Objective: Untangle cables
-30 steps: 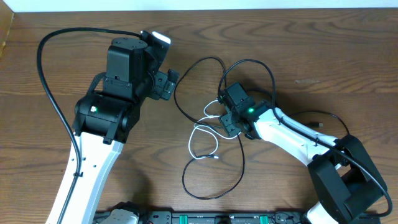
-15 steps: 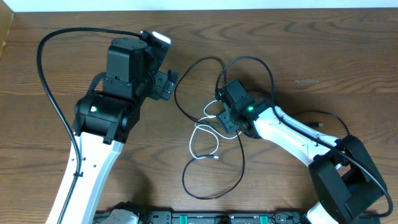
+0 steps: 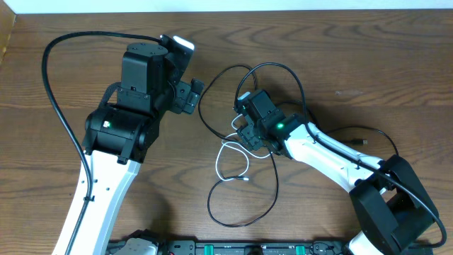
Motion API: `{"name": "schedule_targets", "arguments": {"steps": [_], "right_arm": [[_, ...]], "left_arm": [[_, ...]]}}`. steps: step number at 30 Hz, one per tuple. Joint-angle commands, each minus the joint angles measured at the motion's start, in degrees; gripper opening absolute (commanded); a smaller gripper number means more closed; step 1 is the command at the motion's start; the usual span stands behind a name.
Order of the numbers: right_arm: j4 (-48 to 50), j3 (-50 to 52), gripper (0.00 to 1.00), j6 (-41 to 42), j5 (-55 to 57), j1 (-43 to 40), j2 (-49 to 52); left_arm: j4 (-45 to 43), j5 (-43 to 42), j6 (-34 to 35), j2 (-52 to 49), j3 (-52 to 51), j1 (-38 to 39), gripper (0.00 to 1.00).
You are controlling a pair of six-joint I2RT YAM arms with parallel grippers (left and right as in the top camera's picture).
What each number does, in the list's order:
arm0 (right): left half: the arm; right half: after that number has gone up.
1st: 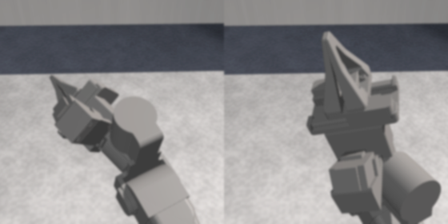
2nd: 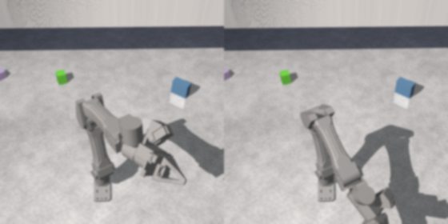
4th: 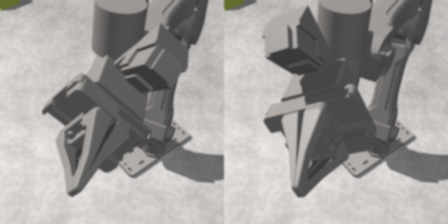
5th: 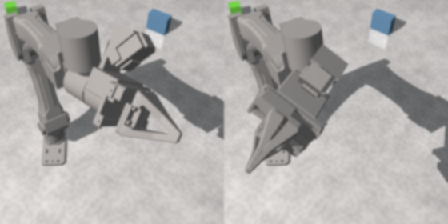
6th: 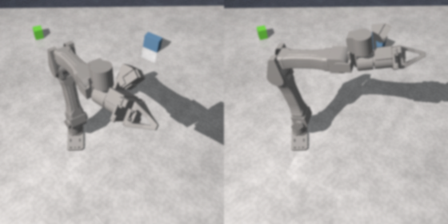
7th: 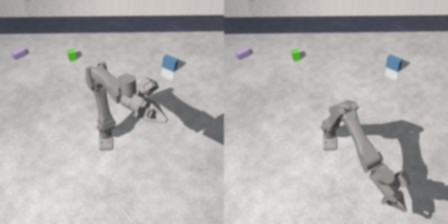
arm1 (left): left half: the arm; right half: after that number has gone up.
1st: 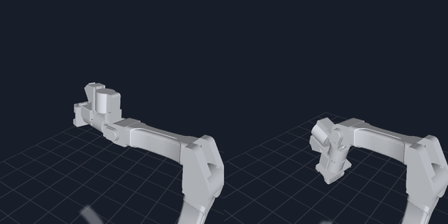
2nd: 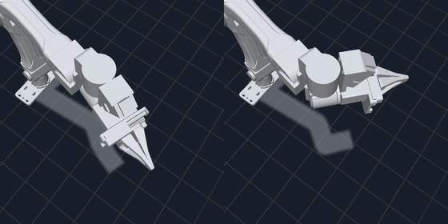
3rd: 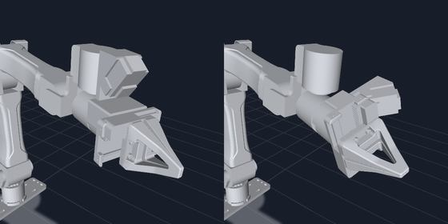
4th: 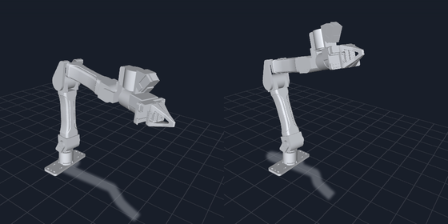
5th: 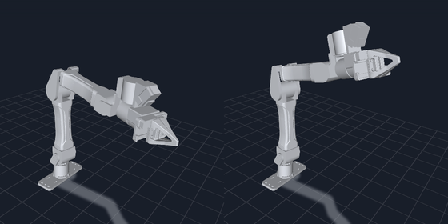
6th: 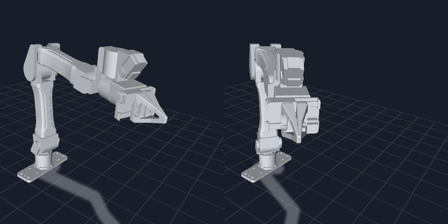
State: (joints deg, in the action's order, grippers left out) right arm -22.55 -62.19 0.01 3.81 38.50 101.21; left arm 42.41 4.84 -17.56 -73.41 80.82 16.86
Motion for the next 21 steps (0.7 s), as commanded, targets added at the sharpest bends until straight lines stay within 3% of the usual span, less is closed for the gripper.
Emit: {"name": "schedule_targets", "arguments": {"steps": [1, 14, 17, 20, 21], "right_arm": [[0.15, -1.07, 0.68, -0.98, -0.15, 0.22, 0.5], [0.33, -0.92, 0.56, -0.94, -0.37, 0.17, 5.4], [0.26, -0.92, 0.37, -0.94, -0.35, 0.17, 5.4], [0.22, -0.94, 0.01, -0.37, -0.35, 0.17, 5.4], [-0.02, -0.98, 0.01, -0.28, -0.35, 0.17, 5.4]], "left_arm": [[0.13, 0.09, 0.96, -0.22, -0.11, -0.24, 0.99], [0.15, 0.09, 0.96, -0.22, -0.11, -0.24, 0.99], [0.15, 0.09, 0.96, -0.22, -0.11, -0.24, 0.99], [0.13, 0.09, 0.96, -0.22, -0.11, -0.24, 0.99], [0.15, 0.09, 0.96, -0.22, -0.11, -0.24, 0.99]]}}
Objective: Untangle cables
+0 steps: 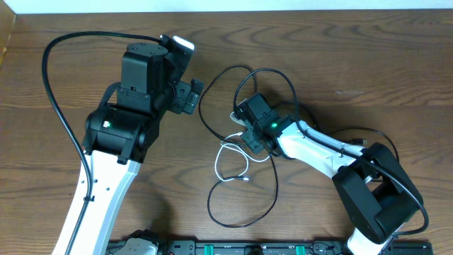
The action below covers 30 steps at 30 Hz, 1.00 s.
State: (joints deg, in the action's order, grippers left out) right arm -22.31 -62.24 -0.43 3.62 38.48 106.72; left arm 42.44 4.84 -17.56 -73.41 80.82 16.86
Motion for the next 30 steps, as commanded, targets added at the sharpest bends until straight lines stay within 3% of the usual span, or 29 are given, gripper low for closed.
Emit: {"name": "schedule_targets", "arguments": {"steps": [1, 9, 18, 30], "right_arm": [[-0.57, -1.03, 0.01, 0.15, -0.15, 0.2, -0.15], [-5.64, -3.93, 0.01, 0.17, 2.01, 0.2, -3.63], [-14.8, -14.4, 0.01, 0.11, 10.78, -0.04, -15.45], [-15.15, -24.37, 0.01, -0.59, 11.5, -4.52, -28.89]], "left_arm": [[0.13, 0.09, 0.96, -0.22, -0.11, -0.24, 0.99], [0.13, 0.09, 0.96, -0.22, -0.11, -0.24, 0.99], [0.13, 0.09, 0.96, -0.22, -0.11, -0.24, 0.99], [0.15, 0.09, 0.96, -0.22, -0.11, -0.24, 0.99]]}}
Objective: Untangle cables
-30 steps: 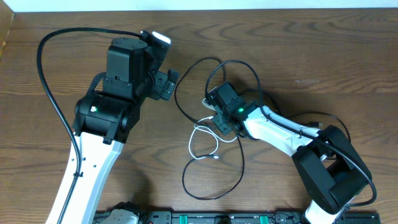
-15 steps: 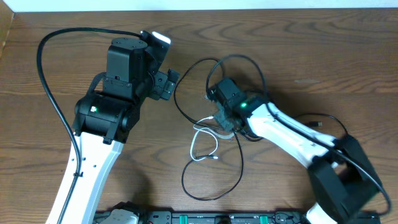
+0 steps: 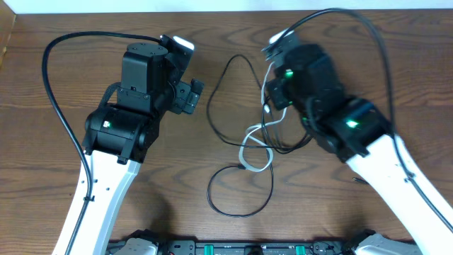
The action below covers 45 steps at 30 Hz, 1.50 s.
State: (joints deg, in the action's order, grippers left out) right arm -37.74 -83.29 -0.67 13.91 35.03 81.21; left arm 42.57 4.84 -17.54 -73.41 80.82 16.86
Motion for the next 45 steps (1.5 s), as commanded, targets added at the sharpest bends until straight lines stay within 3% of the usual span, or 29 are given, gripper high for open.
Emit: {"name": "schedule_targets", "arguments": {"steps": [1, 14, 26, 36, 37, 40, 45], "right_arm": [[0.68, -4.79, 0.01, -0.85, 1.2, -1.36, -5.03], [1.05, -11.5, 0.01, -2.43, -7.58, -1.4, -9.92], [-0.94, -11.47, 0.01, -2.67, -0.55, -1.4, -7.8], [-14.23, -11.15, 0.01, 1.36, -1.16, -1.38, -2.38], [-16.0, -10.93, 0.03, 1.46, -2.1, -1.38, -1.11], [-19.65, -9.9, 0.23, 1.49, -6.95, -1.22, 2.82], [-23.89, -9.01, 0.33, 1.53, -9.84, 0.22, 9.81]], "left_arm": [[0.02, 0.09, 0.94, -0.22, -0.11, -0.24, 0.99], [0.11, 0.07, 0.94, -0.22, -0.11, -0.24, 0.99], [0.26, -1.81, 0.92, -0.22, -0.11, -0.24, 0.99], [0.24, -1.81, 0.92, -0.22, -0.11, -0.24, 0.99], [0.24, -1.81, 0.92, -0.22, -0.11, -0.24, 0.99], [0.24, -1.81, 0.92, -0.22, -0.11, -0.24, 0.99], [0.24, -1.84, 0.92, -0.22, -0.11, -0.24, 0.99]]}}
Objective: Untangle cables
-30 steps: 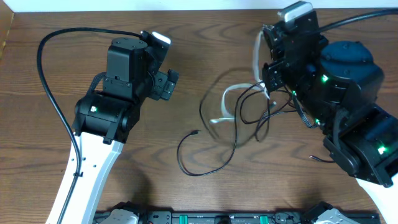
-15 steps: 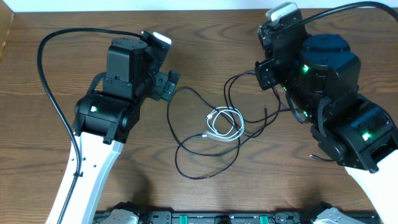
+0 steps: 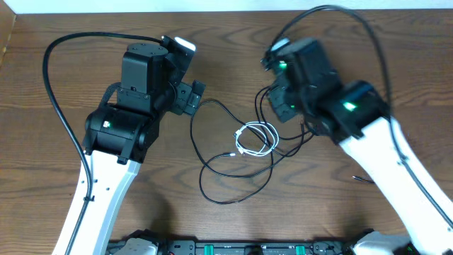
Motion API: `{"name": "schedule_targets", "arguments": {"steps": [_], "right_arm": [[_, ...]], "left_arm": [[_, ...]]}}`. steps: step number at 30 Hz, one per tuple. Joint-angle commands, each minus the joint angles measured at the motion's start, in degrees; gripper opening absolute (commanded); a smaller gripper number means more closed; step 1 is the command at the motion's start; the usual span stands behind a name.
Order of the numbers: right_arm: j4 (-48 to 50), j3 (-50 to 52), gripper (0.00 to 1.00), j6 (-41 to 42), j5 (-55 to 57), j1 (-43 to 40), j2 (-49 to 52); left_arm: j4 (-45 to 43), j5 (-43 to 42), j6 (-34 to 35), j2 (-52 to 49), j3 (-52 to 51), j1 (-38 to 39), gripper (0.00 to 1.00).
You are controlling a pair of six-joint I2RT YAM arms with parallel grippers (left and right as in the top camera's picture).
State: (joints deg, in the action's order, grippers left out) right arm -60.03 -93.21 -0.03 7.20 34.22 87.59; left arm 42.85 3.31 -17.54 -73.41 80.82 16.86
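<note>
A black cable [image 3: 212,152] lies in wide loops on the table, one bend reaching close to my left gripper [image 3: 192,98]. That gripper is open with nothing between its fingers. A thin white cable [image 3: 256,139] lies coiled in a small bundle across the black one, at the middle. My right gripper [image 3: 277,105] hangs raised above the table, just right of the bundle. Its fingers are mostly hidden under the wrist. A black strand [image 3: 260,106] rises to them, so the gripper looks shut on it.
The wooden table [image 3: 368,42] spreads around both arms. The left arm's own thick black hose [image 3: 53,106] arcs along the left side. A dark rail of equipment [image 3: 233,248] lines the front edge. A small loose cable end [image 3: 362,178] lies at the right.
The white cable, which hung stretched from my raised right gripper, now lies coiled on the table. The black loops have shifted left, towards the left gripper. The right arm is slightly lower and further right.
My right gripper was low on the table at the tangle, among the black and white cables. Then it was high up, with both cables hanging from it. Now the white cable is down in a bundle and the black one lies spread wider. The left arm has stayed still.
</note>
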Motion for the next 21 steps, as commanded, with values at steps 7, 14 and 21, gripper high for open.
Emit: {"name": "schedule_targets", "arguments": {"steps": [7, 14, 21], "right_arm": [[-4.17, 2.36, 0.34, 1.7, -3.45, 5.49, 11.41], [-1.01, 11.56, 0.34, 1.7, -3.3, 8.92, 13.57], [1.07, 17.99, 0.34, 1.66, -3.3, 9.07, 13.57]], "left_arm": [[0.0, -0.28, 0.92, -0.22, -0.11, -0.24, 0.99], [0.17, -0.28, 0.92, -0.22, -0.11, -0.24, 0.99], [0.13, -0.28, 0.92, -0.24, -0.11, -0.24, 0.99]]}}
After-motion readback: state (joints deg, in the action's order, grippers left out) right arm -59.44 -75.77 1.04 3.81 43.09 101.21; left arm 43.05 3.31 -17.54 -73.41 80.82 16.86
